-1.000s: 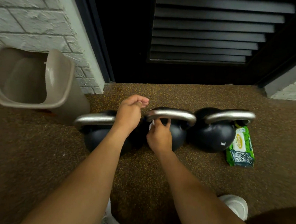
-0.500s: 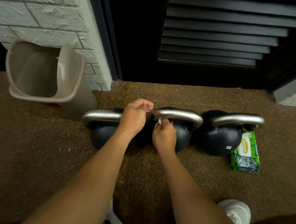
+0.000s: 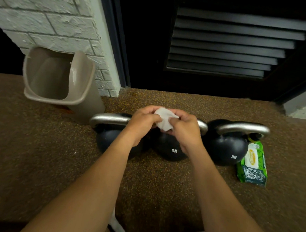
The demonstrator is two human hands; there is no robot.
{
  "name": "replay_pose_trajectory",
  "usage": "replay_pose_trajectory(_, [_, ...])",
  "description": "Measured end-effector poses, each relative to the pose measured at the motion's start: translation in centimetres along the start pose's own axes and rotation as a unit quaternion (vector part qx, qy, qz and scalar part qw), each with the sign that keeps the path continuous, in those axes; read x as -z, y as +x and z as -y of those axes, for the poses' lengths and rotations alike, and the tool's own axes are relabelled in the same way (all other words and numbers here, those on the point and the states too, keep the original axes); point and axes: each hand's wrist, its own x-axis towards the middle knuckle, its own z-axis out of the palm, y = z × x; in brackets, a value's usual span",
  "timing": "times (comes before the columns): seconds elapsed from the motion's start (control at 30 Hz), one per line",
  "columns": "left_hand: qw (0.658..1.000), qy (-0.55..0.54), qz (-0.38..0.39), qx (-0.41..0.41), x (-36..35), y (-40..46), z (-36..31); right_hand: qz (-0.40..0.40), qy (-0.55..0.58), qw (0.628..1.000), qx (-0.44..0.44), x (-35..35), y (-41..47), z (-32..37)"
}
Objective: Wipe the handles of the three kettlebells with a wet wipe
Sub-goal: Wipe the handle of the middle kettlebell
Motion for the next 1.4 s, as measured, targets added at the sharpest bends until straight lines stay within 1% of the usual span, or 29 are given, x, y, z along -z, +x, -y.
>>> replay_pose_trajectory(0.07, [0.999,-0.047,0.002,0.013,-0.1,-0.4,-0.3,0.007,-0.052,0.998,0.041,0.2,0.8,0.9])
replay_pose_trajectory(0.1, [0.998,-0.053,-0.015,0.014,-0.1,-0.4,-0.3,0.001,-0.092,0.994,0.066,0.4,1.3,1.2])
replay_pose_trajectory(0.17, [0.996,-0.033,-0.077,0.011,-0.1,-0.2,-0.4,-0.032,-0.172,0.977,0.123,1.2,2.3,1.7])
replay_pose_trajectory(0.23, [0.989,0.023,-0.146,0.003,0.1,0.1,-0.7,-0.073,-0.251,0.951,0.165,2.5,2.8,2.1])
replay_pose_trajectory(0.3, [0.978,0.094,-0.184,-0.018,0.1,0.4,-1.1,-0.079,-0.332,0.925,0.167,3.9,3.1,1.9])
replay_pose_trajectory(0.4, [0.951,0.216,-0.212,-0.053,-1.1,0.6,-1.4,-0.028,-0.421,0.898,0.128,4.9,3.5,0.4])
replay_pose_trajectory(0.5, [0.935,0.286,-0.201,-0.060,-2.9,0.9,-0.7,0.001,-0.474,0.874,0.111,4.7,3.8,-1.3])
replay_pose_trajectory(0.53, [0.934,0.299,-0.188,-0.057,-3.4,1.0,-0.2,-0.002,-0.482,0.869,0.116,4.6,3.9,-1.6])
replay_pose_trajectory(0.63, [0.938,0.315,-0.136,-0.053,-4.0,1.0,1.4,-0.007,-0.475,0.871,0.124,4.8,4.1,-1.6])
replay_pose_trajectory(0.7, [0.938,0.321,-0.119,-0.053,-4.0,0.7,2.5,-0.003,-0.475,0.871,0.125,5.0,4.3,-1.6])
replay_pose_trajectory(0.9, [0.955,0.263,-0.137,-0.030,-5.0,0.7,4.7,-0.008,-0.483,0.866,0.131,5.2,4.4,-2.5])
replay_pose_trajectory(1.03, [0.956,0.246,-0.155,0.029,-5.1,1.7,6.3,-0.006,-0.480,0.866,0.139,5.4,4.5,-2.6])
replay_pose_trajectory(1.2, [0.953,0.242,-0.141,0.114,-5.3,2.5,7.9,-0.008,-0.481,0.866,0.139,5.4,4.7,-2.8])
replay_pose_trajectory(1.3, [0.951,0.240,-0.139,0.137,-5.3,3.1,8.8,-0.008,-0.480,0.866,0.143,5.4,4.8,-2.8])
replay_pose_trajectory(1.4, [0.952,0.228,-0.142,0.143,-5.4,3.7,8.7,-0.007,-0.475,0.867,0.147,5.5,4.9,-2.8])
